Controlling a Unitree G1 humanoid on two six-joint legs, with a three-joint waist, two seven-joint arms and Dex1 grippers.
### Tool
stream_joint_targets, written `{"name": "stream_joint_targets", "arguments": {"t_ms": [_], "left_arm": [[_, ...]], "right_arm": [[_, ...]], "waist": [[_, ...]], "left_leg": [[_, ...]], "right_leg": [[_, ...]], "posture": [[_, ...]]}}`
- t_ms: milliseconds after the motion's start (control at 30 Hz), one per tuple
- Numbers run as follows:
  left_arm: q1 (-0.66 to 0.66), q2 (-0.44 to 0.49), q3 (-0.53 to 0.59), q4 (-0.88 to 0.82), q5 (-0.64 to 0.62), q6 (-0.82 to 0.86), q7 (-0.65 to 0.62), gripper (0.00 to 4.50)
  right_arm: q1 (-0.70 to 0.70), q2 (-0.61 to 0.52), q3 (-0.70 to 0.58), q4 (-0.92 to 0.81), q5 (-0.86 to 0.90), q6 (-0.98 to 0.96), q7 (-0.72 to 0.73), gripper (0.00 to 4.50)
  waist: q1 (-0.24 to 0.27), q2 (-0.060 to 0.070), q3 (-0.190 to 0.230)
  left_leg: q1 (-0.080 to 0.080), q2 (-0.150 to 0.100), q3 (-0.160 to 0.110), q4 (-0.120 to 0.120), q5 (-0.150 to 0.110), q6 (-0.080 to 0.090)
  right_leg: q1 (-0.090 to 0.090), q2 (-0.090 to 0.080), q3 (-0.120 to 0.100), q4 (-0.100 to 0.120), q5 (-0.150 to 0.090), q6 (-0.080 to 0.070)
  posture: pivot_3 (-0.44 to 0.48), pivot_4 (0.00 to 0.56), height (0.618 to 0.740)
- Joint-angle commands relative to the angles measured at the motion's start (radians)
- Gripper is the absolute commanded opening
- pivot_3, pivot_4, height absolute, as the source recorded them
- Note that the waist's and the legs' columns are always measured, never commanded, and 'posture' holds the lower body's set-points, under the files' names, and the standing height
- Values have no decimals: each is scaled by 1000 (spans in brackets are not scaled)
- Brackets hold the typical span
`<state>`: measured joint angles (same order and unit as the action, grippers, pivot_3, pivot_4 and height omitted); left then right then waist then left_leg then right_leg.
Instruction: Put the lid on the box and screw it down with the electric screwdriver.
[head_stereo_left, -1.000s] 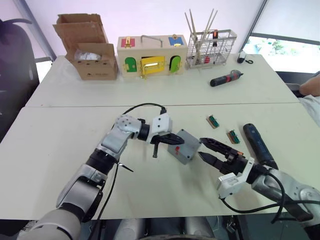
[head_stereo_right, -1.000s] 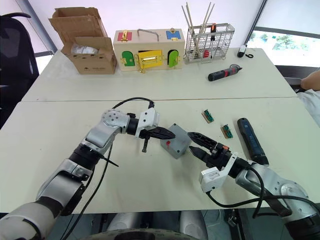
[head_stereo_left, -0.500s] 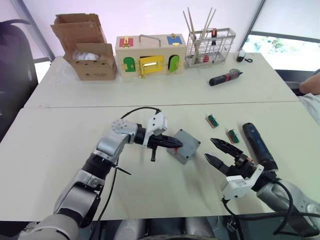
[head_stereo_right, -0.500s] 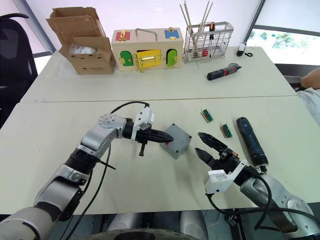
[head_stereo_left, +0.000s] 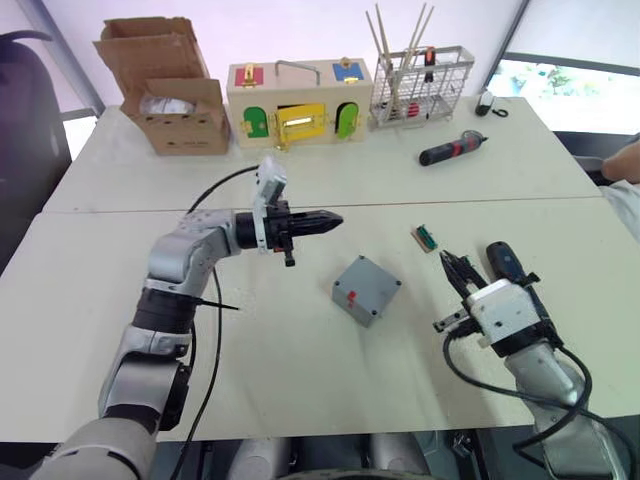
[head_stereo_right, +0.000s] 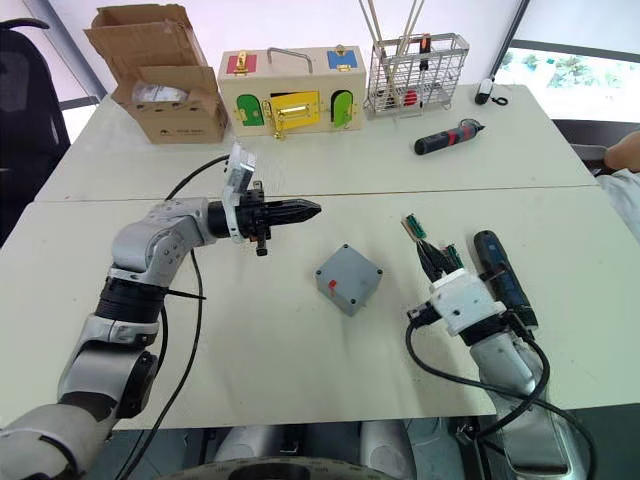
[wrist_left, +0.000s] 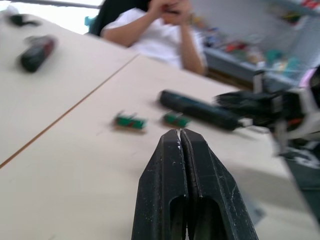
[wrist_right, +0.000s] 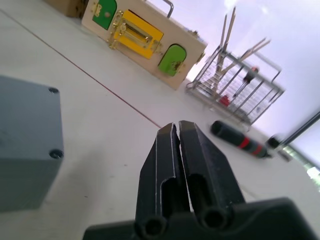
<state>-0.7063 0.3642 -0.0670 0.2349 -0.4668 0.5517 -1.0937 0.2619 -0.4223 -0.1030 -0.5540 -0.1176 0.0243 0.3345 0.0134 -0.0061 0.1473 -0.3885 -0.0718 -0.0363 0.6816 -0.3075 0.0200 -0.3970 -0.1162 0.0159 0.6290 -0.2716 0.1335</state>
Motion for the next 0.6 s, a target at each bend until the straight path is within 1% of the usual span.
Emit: {"name": "stream_joint_targets", "arguments": {"t_ms": [33,133,200,300,400,467,600], "left_arm": [[-11,-16,-29,93,76,-132,3,0],[-18,-46,-104,212,187,-259,13,0],[-26,-64,-151,288,258,-342,20,0],[-29,-90,-186,359,306,-413,8,0],[-17,-107,-207,371,325,-441,-17,0],[-5,-112,-209,362,330,-446,-29,0],[12,-109,-214,346,345,-453,-40,0]], "right_arm": [[-3,26,-24,-86,207,187,67,56],[0,11,-46,-116,344,357,113,56],[15,-14,-40,-145,399,437,145,56],[50,-51,-25,-186,456,521,184,56],[97,-58,-17,-217,503,604,180,56],[117,-68,-13,-233,516,622,187,56],[112,-73,12,-241,526,655,175,56]], "waist": [[2,0,0],[3,0,0],[2,0,0],[0,-1,1],[0,-1,1],[0,-1,1],[0,-1,1]], "left_leg": [[0,0,0,0,0,0],[-1,-1,0,0,0,0],[-1,-2,0,0,-1,1],[-4,-2,1,0,-1,1],[-5,-1,1,0,-1,1],[-5,0,1,-1,-2,3],[-5,-1,1,0,-3,6]], "right_leg": [[0,0,0,0,0,0],[0,-1,0,0,0,0],[0,-2,0,0,0,0],[-4,-2,0,0,0,0],[-6,-2,0,1,0,0],[-6,-1,0,1,0,0],[-6,-2,0,1,0,0]], "posture": [[0,150,737],[0,150,737],[0,150,737],[0,150,737],[0,150,737],[0,150,737],[0,150,737]]}}
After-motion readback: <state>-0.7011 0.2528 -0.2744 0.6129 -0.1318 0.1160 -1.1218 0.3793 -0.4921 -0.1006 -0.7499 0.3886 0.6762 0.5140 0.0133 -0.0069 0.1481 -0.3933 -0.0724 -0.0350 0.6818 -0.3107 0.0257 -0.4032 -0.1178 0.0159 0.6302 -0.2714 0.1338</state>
